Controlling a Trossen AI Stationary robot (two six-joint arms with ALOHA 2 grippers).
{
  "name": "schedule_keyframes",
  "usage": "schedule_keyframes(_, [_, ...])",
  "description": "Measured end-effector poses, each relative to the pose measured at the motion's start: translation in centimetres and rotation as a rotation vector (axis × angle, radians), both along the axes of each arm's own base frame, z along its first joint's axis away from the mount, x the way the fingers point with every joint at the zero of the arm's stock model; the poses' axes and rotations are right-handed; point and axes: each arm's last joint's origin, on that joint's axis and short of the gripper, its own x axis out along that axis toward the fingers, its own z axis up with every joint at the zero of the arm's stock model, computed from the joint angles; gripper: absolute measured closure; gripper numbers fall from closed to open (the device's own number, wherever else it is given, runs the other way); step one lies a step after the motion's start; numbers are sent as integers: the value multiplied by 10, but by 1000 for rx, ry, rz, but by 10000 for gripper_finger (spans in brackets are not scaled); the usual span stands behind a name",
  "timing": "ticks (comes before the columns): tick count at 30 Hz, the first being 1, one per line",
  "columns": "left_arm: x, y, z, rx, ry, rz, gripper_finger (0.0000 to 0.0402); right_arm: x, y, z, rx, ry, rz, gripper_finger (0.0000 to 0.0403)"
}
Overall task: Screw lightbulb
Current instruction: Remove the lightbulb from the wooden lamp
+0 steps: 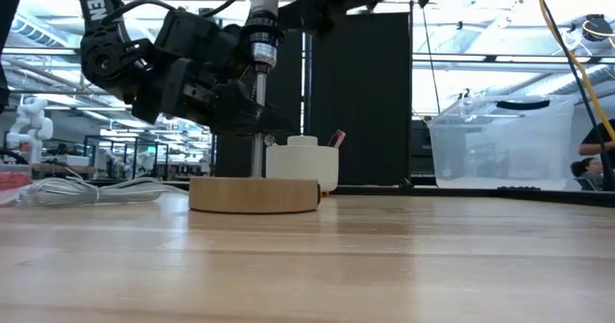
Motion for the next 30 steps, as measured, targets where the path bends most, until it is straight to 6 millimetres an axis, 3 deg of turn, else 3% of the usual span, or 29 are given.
schedule_keyframes(5, [1,3,1,2,4,107,379,-6,8,10,-37,-16,-69,118])
schedule_keyframes(13, [4,8,3,-4,6,243,379,-6,17,9,-138,-23,-273,119])
schedule_keyframes(21, [10,1,6,7,2,245,379,8,21,3,-190,-134,-317,119])
schedule_keyframes(30, [10,0,5,9,8,236,379,9,21,7,-194,-189,-340,121])
